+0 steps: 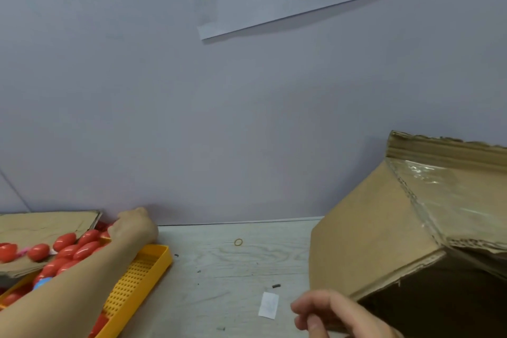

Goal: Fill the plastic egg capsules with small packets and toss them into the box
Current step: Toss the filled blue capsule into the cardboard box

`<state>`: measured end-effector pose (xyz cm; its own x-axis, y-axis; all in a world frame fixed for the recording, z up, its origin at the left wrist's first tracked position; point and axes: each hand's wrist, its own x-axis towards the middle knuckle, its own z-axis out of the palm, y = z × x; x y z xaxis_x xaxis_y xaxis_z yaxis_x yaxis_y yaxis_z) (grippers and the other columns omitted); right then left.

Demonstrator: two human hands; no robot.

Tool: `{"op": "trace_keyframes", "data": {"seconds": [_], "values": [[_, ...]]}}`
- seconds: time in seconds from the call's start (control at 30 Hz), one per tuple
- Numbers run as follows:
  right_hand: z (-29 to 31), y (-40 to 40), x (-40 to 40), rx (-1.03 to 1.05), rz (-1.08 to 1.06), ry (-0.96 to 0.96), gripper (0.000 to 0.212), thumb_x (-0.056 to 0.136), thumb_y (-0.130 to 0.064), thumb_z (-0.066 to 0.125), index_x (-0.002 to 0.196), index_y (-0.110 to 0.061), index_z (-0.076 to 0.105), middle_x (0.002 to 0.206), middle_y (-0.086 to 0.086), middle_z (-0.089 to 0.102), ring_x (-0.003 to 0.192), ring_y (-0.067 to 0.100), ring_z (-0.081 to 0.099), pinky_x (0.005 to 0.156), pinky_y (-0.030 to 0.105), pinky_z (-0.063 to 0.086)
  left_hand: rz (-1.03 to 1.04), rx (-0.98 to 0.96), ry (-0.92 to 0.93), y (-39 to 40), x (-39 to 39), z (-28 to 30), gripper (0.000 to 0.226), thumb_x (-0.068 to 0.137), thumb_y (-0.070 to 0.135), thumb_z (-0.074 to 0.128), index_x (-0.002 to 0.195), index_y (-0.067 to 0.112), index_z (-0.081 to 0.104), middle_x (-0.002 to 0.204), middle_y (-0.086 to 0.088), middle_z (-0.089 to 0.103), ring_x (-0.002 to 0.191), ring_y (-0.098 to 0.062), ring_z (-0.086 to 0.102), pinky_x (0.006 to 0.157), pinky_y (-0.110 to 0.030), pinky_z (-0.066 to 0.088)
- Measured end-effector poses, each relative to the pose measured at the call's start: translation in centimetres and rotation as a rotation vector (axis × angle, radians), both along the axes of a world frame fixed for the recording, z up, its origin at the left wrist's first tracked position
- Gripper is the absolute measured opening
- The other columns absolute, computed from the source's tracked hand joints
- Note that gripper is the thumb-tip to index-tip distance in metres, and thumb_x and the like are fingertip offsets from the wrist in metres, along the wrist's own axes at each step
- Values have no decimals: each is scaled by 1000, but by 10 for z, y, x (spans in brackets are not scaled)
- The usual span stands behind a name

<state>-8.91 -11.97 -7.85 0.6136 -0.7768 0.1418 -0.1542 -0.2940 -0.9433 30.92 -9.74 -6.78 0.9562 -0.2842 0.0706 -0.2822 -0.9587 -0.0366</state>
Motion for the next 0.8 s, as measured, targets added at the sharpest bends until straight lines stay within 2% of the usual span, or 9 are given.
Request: {"op": "trace_keyframes", "data": {"seconds": [0.07, 0.17, 0.3, 0.37, 0.43, 0.5, 0.6, 0.67, 0.8], "values": [[0, -1, 2, -49, 8, -15, 69, 88, -11, 62, 88, -78, 44, 88, -45, 58, 91, -18, 58, 75, 0, 41, -8, 7, 12, -5, -8, 1, 45, 93, 16, 58, 135, 5, 48, 135, -21, 49, 125, -35, 50, 102, -40, 43], [-6, 4, 4, -125, -154, -38, 62, 77, 0, 67, 82, -61, 61, 65, -27, 66, 72, -5, 65, 61, 16, 50, -67, 15, -13, -9, -27, 10, 43, 91, 11, 58, 132, 5, 49, 133, -21, 50, 123, -35, 50, 100, -39, 43], [1, 5, 6, -39, -188, -55, 60, 79, 2, 64, 79, -57, 63, 63, -21, 68, 65, 2, 66, 60, 27, 54, -305, -7, -116, -19, -71, 27, 23, 99, 23, 54, 117, 9, 58, 125, -15, 63, 119, -32, 55, 95, -31, 40], [5, 9, 3, -18, -205, -76, 58, 81, 3, 63, 76, -55, 65, 64, -18, 69, 64, 3, 66, 61, 28, 54, -410, -128, -112, -19, -105, 36, 19, 100, 28, 55, 98, 11, 62, 112, -17, 68, 111, -34, 59, 89, -32, 40], [10, 11, -1, 7, -210, -80, 53, 82, 1, 62, 72, -51, 67, 63, -14, 70, 62, 5, 66, 61, 29, 54, -492, -295, -63, -15, -140, 41, 26, 99, 29, 58, 87, 7, 64, 101, -16, 70, 102, -34, 61, 86, -34, 41], [15, 13, -7, 22, -175, -41, 50, 83, -1, 60, 69, -48, 67, 61, -11, 71, 62, 4, 67, 63, 29, 56, -533, -431, 32, -5, -175, 43, 31, 96, 33, 61, 87, 4, 69, 91, -10, 71, 91, -29, 63, 79, -34, 47], [19, 15, -15, -23, -131, 56, 45, 83, -6, 58, 66, -47, 67, 60, -9, 70, 63, 4, 66, 66, 26, 56, -527, -645, 263, 14, -226, 44, 22, 93, 34, 66, 92, 13, 69, 87, -1, 69, 78, -18, 68, 71, -32, 55], [20, 15, -20, -67, -100, 116, 39, 82, -10, 60, 65, -45, 68, 64, -11, 69, 66, 2, 64, 63, 21, 55, -485, -821, 406, 26, -254, 45, 15, 88, 30, 72, 94, 17, 67, 88, 0, 68, 74, -14, 69, 68, -26, 58], [19, 11, -25, -161, 10, 251, 28, 87, -21, 62, 64, -37, 66, 72, -13, 66, 84, -15, 57, 65, 11, 51, -355, -1142, 432, 46, -286, 44, 23, 79, 26, 82, 92, 25, 63, 92, 0, 68, 81, -19, 68, 73, -30, 58]]}}
